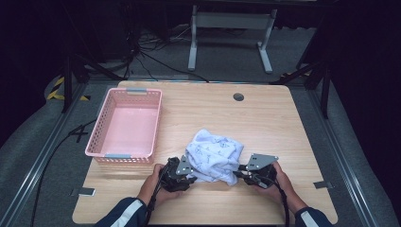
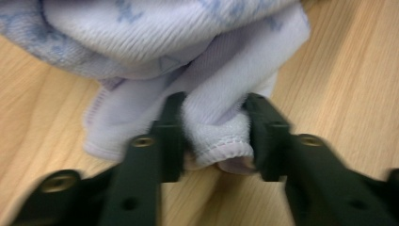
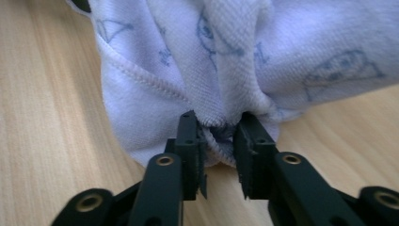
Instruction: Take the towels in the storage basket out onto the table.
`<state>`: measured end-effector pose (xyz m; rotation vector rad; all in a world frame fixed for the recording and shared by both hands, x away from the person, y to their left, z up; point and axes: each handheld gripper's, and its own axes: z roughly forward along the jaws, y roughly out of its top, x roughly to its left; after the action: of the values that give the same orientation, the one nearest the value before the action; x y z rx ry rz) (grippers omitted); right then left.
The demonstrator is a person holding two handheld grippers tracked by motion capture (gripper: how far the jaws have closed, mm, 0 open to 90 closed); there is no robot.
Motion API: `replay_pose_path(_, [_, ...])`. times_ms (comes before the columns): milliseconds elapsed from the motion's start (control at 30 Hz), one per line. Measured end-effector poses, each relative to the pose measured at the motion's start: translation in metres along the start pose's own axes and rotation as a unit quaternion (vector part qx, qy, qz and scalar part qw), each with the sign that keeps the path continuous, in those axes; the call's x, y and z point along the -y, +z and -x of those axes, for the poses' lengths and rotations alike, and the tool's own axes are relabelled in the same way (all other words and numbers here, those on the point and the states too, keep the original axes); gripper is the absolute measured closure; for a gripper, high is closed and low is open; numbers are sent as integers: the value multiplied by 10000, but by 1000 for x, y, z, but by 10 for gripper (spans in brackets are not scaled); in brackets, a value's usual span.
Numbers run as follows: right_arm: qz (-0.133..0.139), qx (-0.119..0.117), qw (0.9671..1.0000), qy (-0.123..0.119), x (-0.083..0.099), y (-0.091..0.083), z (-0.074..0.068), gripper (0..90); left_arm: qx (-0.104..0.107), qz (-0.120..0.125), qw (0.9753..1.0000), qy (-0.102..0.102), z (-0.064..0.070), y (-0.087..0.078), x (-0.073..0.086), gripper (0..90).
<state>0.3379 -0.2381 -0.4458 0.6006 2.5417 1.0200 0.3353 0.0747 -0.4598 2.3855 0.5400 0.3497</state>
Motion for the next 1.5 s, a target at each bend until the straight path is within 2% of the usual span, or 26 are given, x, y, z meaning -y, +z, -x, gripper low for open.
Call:
replay_pose_path(133, [407, 306, 9985, 196, -2, -24, 11, 768, -151, -39, 9999, 24, -3, -14, 2, 742])
replay_pose_path(167, [538, 365, 9975, 294, -2, -31, 14, 771, -119, 64, 9999, -37, -5, -19, 3, 744])
replay_pose_path(267, [811, 693, 9934, 423, -3, -51, 24, 774, -313, 172, 9993, -69, -9, -39, 6, 749])
replay_pose_path(333, [861, 877, 9911, 515, -3, -60, 31, 774, -394, 280, 9987, -176, -11, -52, 12, 749])
replay_pose_path(400, [890, 1146, 9872, 661, 1, -68, 39, 774, -479, 306, 9980, -262, -12, -61, 21, 750])
replay_pose_path(467, [908, 1360, 9822, 921, 6, -74, 48, 775, -541, 336, 9972, -399, -16, -72, 33, 751])
replay_pose_path(500, [915, 1501, 9790, 1036, 10, -78, 54, 775, -541, 336, 9972, -399, -16, -72, 33, 752])
replay_pose_path(533, [960, 1655, 9747, 1155, 13, -81, 59, 776, -620, 416, 9955, -587, -21, -82, 43, 753])
replay_pose_path(567, [960, 1655, 9747, 1155, 13, -81, 59, 776, -620, 416, 9955, -587, -21, -82, 43, 753])
replay_pose_path(600, [973, 1727, 9724, 1227, 15, -82, 63, 776, -642, 484, 9941, -722, -24, -89, 50, 753])
replay_pose_path(667, [997, 2042, 9643, 1357, 21, -87, 73, 777, -775, 517, 9920, -847, -26, -101, 62, 755])
replay_pose_path(733, [966, 2188, 9586, 1547, 25, -90, 81, 774, -810, 551, 9906, -951, -27, -111, 71, 755])
replay_pose_path(767, [965, 2215, 9571, 1599, 27, -90, 84, 774, -888, 583, 9891, -1019, -27, -114, 75, 755])
replay_pose_path(833, [914, 2260, 9550, 1692, 30, -88, 90, 772, -862, 641, 9878, -1131, -29, -121, 82, 756])
replay_pose_path(900, [880, 2221, 9558, 1715, 31, -85, 94, 768, -909, 696, 9861, -1205, -30, -126, 89, 755])
replay_pose_path(967, [802, 2126, 9590, 1694, 30, -81, 98, 759, -921, 703, 9853, -1256, -30, -131, 93, 755])
replay_pose_path(1033, [800, 2094, 9608, 1632, 29, -75, 100, 733, -977, 800, 9834, -1306, -29, -133, 96, 752])
replay_pose_path(1067, [797, 1975, 9643, 1575, 28, -72, 100, 733, -977, 800, 9834, -1306, -29, -133, 96, 742])
replay_pose_path(1133, [724, 1969, 9649, 1577, 28, -70, 100, 709, -1004, 769, 9823, -1382, -29, -132, 97, 711])
replay_pose_path(1167, [693, 1967, 9651, 1585, 28, -67, 99, 688, -984, 741, 9828, -1379, -29, -131, 98, 707])
replay_pose_path(1233, [592, 1909, 9679, 1521, 27, -64, 97, 652, -1048, 645, 9839, -1298, -29, -128, 96, 663])
replay_pose_path(1267, [540, 1886, 9686, 1527, 27, -63, 97, 603, -1055, 680, 9828, -1358, -28, -126, 95, 643])
replay_pose_path(1300, [456, 1883, 9688, 1546, 28, -63, 97, 530, -1045, 696, 9825, -1376, -28, -125, 94, 605])
replay_pose_path(1367, [458, 1839, 9682, 1635, 30, -66, 97, 488, -1101, 723, 9819, -1358, -24, -124, 91, 489])
replay_pose_path(1400, [498, 1815, 9680, 1660, 32, -68, 97, 453, -1036, 762, 9831, -1302, -22, -124, 89, 484])
replay_pose_path(1500, [731, 1618, 9677, 1791, 36, -79, 97, 393, -832, 955, 9842, -1239, -14, -120, 80, 382])
